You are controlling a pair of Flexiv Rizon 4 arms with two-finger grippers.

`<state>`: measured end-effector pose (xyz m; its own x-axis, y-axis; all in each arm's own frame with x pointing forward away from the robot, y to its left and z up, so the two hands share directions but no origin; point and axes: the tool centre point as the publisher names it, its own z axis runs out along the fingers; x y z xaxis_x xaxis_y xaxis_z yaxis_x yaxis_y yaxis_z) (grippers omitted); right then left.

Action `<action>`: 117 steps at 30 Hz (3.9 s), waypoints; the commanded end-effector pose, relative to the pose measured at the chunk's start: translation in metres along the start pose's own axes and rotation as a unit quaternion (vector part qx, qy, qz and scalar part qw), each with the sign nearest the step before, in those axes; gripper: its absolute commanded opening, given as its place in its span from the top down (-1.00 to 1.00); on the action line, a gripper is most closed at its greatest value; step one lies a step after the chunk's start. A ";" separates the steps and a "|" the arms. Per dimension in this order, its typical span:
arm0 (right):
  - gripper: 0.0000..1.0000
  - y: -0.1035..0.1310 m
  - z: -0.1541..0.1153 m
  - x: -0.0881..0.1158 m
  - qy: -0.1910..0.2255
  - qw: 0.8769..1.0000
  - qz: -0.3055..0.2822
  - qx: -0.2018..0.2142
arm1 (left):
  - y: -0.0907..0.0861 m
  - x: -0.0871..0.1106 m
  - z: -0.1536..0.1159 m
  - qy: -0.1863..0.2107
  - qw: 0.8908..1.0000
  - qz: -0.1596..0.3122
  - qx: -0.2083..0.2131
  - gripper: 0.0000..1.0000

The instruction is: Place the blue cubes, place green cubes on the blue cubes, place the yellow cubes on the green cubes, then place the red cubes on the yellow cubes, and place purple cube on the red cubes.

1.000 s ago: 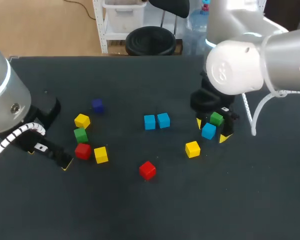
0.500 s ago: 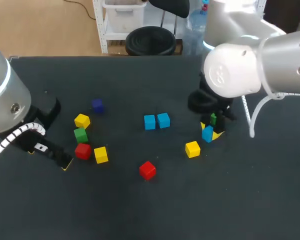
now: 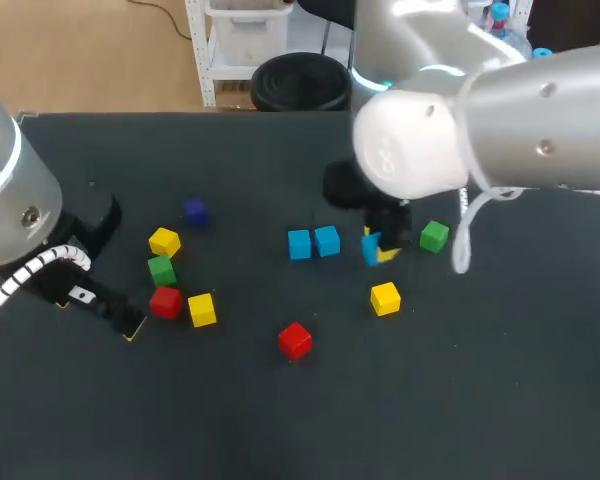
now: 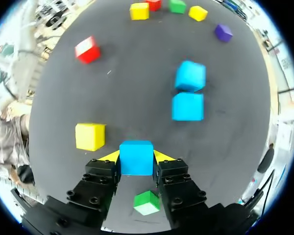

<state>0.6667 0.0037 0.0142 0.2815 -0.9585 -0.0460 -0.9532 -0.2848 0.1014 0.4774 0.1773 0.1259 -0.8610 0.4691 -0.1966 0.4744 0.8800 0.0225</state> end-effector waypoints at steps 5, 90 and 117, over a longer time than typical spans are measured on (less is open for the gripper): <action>1.00 -0.010 -0.002 -0.004 0.008 0.999 0.034 0.007 | 0.001 0.000 0.001 0.000 1.000 0.001 0.001 -1.00; 1.00 -0.047 0.032 -0.003 -0.057 0.997 0.061 -0.003 | 0.001 0.000 0.001 0.000 1.000 0.001 0.001 -1.00; 0.88 -0.048 0.028 -0.010 -0.050 0.997 0.052 0.001 | 0.001 0.000 0.001 0.000 1.000 0.001 0.001 -1.00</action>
<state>0.7053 0.0264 -0.0160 0.1697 -0.9760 -0.1362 -0.9770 -0.1847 0.1064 0.4774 0.1772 0.1259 -0.8609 0.4692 -0.1966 0.4745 0.8800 0.0225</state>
